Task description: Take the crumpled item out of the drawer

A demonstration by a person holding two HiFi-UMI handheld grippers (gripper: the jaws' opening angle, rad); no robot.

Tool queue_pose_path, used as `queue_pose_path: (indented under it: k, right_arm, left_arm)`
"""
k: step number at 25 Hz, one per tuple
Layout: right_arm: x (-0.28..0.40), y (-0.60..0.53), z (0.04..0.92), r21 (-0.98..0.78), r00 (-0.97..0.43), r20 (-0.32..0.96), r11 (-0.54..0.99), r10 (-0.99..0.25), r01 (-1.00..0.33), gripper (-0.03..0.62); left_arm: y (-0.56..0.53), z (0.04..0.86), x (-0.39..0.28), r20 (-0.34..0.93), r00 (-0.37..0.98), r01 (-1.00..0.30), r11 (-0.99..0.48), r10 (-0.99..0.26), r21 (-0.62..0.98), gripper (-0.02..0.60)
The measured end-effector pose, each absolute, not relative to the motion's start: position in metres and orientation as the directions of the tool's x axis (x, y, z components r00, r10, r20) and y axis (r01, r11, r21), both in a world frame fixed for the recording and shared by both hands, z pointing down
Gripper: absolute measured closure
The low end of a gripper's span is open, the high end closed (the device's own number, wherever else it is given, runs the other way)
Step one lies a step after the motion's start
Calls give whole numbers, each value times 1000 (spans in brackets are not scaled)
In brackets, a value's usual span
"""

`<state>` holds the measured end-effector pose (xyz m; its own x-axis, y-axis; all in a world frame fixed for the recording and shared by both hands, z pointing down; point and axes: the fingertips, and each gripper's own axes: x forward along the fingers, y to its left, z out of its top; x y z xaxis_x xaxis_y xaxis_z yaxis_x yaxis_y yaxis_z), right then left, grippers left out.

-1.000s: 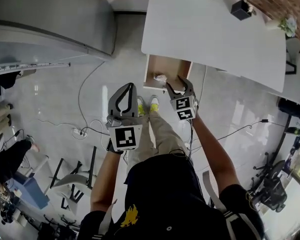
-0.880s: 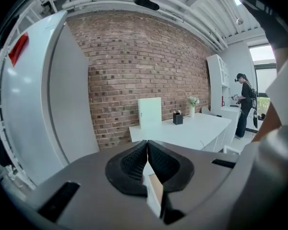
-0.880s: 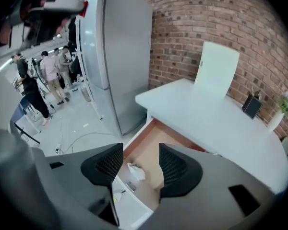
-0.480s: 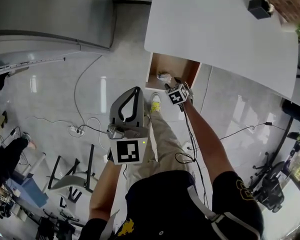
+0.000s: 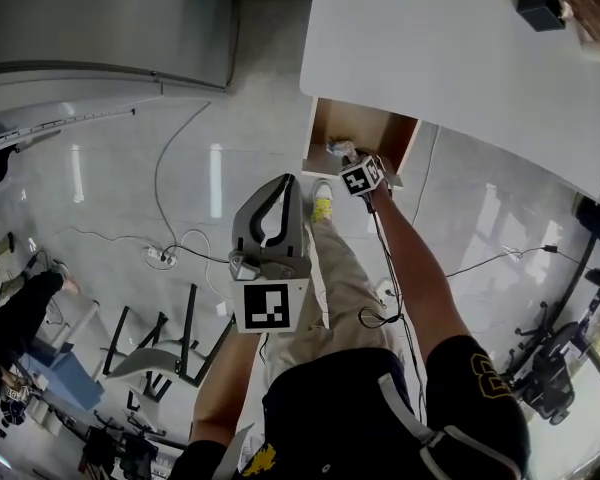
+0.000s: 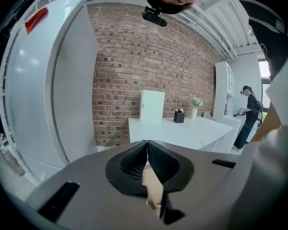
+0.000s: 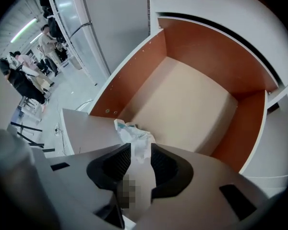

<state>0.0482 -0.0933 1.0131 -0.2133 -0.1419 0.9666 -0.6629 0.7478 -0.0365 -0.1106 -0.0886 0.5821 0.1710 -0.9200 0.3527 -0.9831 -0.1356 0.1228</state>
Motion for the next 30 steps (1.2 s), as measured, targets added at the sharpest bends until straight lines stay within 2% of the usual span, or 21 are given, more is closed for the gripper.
queue_pose_path:
  k: [3, 4, 6, 9, 15, 18, 23, 28, 30]
  right_arm:
    - [54, -91, 1017, -21, -161, 980, 745, -117, -667, 524]
    - [59, -89, 1018, -6, -137, 984, 745, -114, -667, 533]
    - [66, -88, 1014, 9, -112, 987, 742, -114, -670, 540]
    - [68, -87, 990, -1, -149, 978, 717, -144, -697, 548]
    - [58, -99, 879, 3, -296, 904, 697, -308, -717, 553]
    - [53, -119, 804, 10, -362, 836, 672, -412, -741, 553]
    - [54, -147, 672, 45, -408, 694, 601, -594, -798, 554]
    - [58, -173, 528, 97, -410, 468, 507, -783, -857, 557]
    - [60, -176, 477, 129, -405, 382, 481, -831, -867, 557]
  left_arm:
    - [-86, 582, -110, 350, 165, -983, -126, -922, 130, 563]
    - [-85, 581, -109, 347, 165, -983, -127, -923, 131, 563]
    - [-83, 577, -109, 341, 173, -983, -140, -924, 118, 563]
    - [-81, 567, -107, 338, 188, -982, -167, -922, 91, 562]
    - [-86, 525, -101, 288, 210, -977, -208, -935, 37, 563]
    - [-97, 494, -94, 258, 227, -971, -240, -939, -19, 563]
    - [-107, 436, -87, 183, 191, -981, -182, -965, 62, 563]
    - [-117, 383, -63, 101, 276, -959, -280, -956, -33, 563]
    - [-121, 358, -60, 55, 276, -960, -278, -959, -19, 562]
